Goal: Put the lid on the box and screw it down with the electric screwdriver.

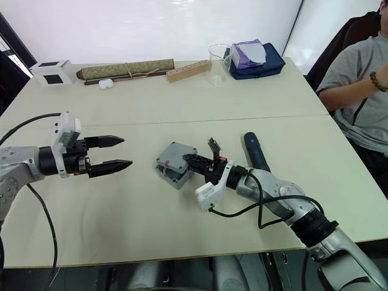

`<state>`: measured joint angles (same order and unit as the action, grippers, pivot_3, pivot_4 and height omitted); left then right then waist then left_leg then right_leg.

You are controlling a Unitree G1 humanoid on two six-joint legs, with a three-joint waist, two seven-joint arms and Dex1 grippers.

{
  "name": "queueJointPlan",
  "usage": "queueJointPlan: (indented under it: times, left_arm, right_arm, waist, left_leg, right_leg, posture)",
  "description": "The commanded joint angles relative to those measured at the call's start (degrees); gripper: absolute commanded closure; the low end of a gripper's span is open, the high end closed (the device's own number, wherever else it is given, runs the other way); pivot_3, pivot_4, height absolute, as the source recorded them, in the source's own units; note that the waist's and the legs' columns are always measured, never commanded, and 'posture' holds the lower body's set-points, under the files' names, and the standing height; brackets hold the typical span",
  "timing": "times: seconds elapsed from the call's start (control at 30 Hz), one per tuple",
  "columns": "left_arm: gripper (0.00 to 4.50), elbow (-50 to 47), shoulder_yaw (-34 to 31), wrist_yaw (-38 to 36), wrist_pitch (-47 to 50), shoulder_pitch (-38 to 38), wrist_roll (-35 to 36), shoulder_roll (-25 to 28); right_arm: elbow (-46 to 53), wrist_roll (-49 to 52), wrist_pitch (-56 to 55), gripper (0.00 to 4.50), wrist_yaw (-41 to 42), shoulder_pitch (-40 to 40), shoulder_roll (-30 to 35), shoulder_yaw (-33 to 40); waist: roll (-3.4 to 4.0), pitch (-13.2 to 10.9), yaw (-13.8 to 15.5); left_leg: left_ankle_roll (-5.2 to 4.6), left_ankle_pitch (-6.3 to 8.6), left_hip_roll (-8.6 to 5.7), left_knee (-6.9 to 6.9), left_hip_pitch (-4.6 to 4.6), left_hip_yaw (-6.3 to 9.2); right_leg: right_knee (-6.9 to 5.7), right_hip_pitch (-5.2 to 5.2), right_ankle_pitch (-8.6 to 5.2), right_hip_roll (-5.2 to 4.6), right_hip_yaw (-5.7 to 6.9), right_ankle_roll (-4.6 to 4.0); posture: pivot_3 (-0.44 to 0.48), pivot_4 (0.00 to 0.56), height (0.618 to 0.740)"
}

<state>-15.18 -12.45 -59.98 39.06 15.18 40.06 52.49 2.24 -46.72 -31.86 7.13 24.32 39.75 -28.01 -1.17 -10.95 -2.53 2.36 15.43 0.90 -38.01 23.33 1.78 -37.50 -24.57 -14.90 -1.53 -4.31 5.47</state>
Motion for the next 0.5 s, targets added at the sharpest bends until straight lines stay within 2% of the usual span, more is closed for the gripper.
queueJointPlan:
  times: [0.03,0.5]
  left_arm:
    - [0.05,-2.31,-1.28,-0.37,-0.54,-0.63,0.35,0.68]
    - [0.05,-3.72,-3.39,1.16,-0.32,-3.22,0.46,0.74]
  right_arm:
    - [0.85,-2.66,-0.44,4.09,-2.19,-0.81,-1.67,0.75]
    - [3.84,-10.77,5.55,4.09,-3.02,-5.03,-5.95,1.18]
  waist:
    - [0.00,0.00,-0.02]
    - [-0.02,0.02,-0.03]
  left_leg:
    - [0.00,0.00,0.00,0.00,0.00,-0.01]
    - [0.00,0.00,0.00,-0.02,-0.06,0.03]
  right_leg:
    - [-0.01,0.00,0.00,0.00,-0.01,0.00]
    - [-0.06,0.05,0.01,0.00,0.00,0.00]
  posture:
    - [0.000,0.150,0.736]
    - [0.000,0.150,0.736]
